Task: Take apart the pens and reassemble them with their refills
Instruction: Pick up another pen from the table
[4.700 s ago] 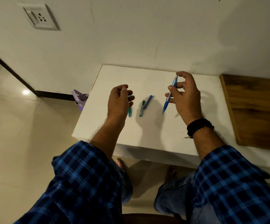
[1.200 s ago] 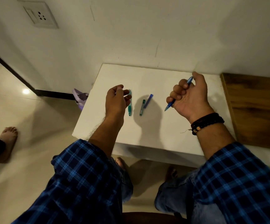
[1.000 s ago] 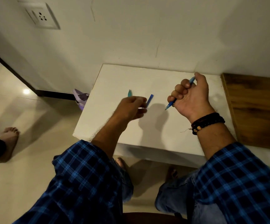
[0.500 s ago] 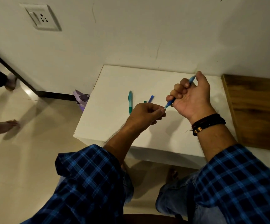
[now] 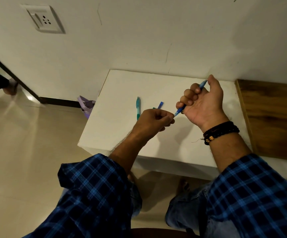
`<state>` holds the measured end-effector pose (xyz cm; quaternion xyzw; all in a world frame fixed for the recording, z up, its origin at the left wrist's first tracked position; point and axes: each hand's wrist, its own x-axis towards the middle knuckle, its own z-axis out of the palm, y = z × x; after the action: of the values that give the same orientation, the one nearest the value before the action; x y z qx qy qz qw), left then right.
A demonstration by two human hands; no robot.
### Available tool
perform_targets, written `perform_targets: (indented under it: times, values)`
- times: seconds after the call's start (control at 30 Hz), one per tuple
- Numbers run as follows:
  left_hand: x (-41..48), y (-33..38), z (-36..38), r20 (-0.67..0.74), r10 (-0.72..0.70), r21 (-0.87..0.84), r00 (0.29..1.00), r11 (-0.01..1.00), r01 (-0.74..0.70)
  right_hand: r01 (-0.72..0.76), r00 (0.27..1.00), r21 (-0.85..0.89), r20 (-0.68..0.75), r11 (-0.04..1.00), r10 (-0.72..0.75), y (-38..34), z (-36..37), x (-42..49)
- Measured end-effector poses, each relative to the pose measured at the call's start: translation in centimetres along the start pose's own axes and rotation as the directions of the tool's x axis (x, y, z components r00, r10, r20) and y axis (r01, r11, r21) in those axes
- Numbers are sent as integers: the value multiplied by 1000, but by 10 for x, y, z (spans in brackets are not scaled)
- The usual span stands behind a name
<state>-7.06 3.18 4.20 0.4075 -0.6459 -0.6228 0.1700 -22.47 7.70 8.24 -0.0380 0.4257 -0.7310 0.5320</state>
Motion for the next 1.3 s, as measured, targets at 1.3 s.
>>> perform_targets:
  times: [1.3]
  values:
    - [3, -1, 0, 28, -36, -134, 999, 990, 40, 151, 979, 58, 129, 987, -158, 1, 5, 2]
